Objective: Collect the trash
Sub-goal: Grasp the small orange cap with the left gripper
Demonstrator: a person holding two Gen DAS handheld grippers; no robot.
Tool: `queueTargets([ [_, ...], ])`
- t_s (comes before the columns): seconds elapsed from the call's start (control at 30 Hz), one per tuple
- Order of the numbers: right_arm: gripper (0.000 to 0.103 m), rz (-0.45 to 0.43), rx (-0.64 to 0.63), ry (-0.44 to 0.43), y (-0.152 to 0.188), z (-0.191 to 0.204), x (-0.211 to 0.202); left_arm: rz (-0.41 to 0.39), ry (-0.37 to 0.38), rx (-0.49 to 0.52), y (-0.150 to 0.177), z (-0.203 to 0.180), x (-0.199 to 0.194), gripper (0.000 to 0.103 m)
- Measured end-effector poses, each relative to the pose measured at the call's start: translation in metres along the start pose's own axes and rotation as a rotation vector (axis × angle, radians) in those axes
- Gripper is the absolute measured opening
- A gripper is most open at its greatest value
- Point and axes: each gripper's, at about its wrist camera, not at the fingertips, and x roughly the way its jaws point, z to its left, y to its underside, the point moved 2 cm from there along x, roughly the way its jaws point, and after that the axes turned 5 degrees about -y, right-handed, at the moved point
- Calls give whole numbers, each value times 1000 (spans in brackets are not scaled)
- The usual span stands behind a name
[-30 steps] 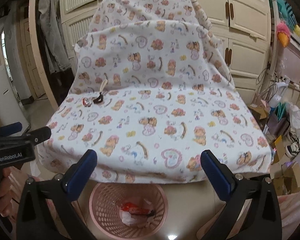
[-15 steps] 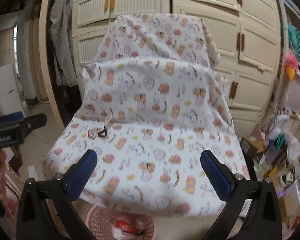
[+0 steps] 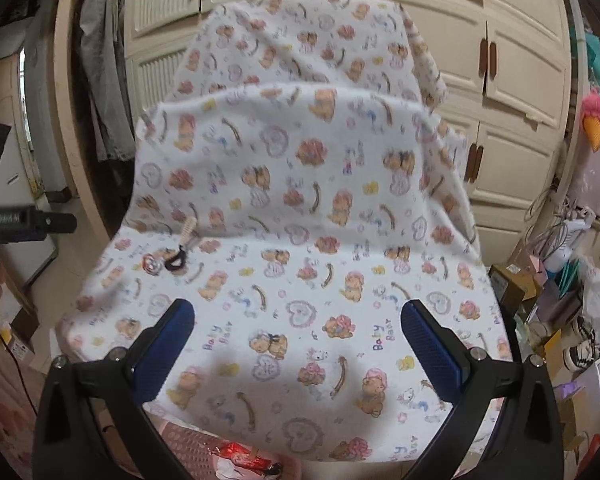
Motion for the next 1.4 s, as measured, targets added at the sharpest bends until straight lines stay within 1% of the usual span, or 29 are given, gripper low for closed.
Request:
queueTargets([
  [0.03,103,7,-2,-1,0,-1,5,20,7,-4,0,-1,6,85],
  [0.1,103,19,-6,7,-2,-1,13,66,15,-5,-1,-3,21,64],
  [0.17,103,36,2,-4,-4,-2,22,98,56,6,-3,-9,32,57],
  [0.2,103,44,12,2,-3,-3,26,104,78,14,-2,-13,37,57],
  [0.3,103,74,47,3,-1,-8,36,74,91,2,-1,-17,45,57],
  [0.37,103,86,76,-11,0,-11,38,89,120,-24,-5,-18,54,57],
  [0.4,103,89,90,-16,0,-13,39,100,122,-37,-7,-19,59,57],
  [0.43,103,90,99,-16,0,-14,39,102,112,-42,-9,-20,62,57],
  [0.57,103,101,95,6,4,-15,43,96,33,-47,-13,-25,72,57],
  [0.67,103,116,83,10,7,-14,45,125,11,-26,-13,-32,82,57],
  [0.73,103,121,82,9,9,-13,45,134,-16,-23,-11,-34,86,46],
  [0.77,103,122,81,10,9,-13,45,137,-32,-36,-9,-34,88,32],
  [0.8,103,125,79,13,10,-13,45,137,-37,-51,-8,-34,89,24],
  [0.87,103,132,79,15,10,-13,47,145,-19,-52,-6,-36,91,23],
  [0.97,103,133,88,3,8,-12,47,155,-35,-41,-5,-40,97,23],
  [1.03,103,136,89,1,9,-11,48,160,-33,-47,-6,-40,100,22],
  [1.1,103,144,91,-1,9,-10,51,168,-47,-57,-5,-39,104,4],
  [1.13,103,149,94,-5,9,-10,53,170,-52,-65,-4,-38,103,4],
  [1.2,103,156,99,-13,9,-8,55,174,-37,-82,-4,-38,100,3],
  [1.27,103,159,99,-20,8,-6,57,168,-20,-67,-5,-39,94,4],
  [1.33,103,157,101,-31,6,-3,57,143,-40,-49,-6,-40,86,3],
  [1.4,103,150,105,-49,5,1,56,138,-63,-35,-7,-38,81,4],
])
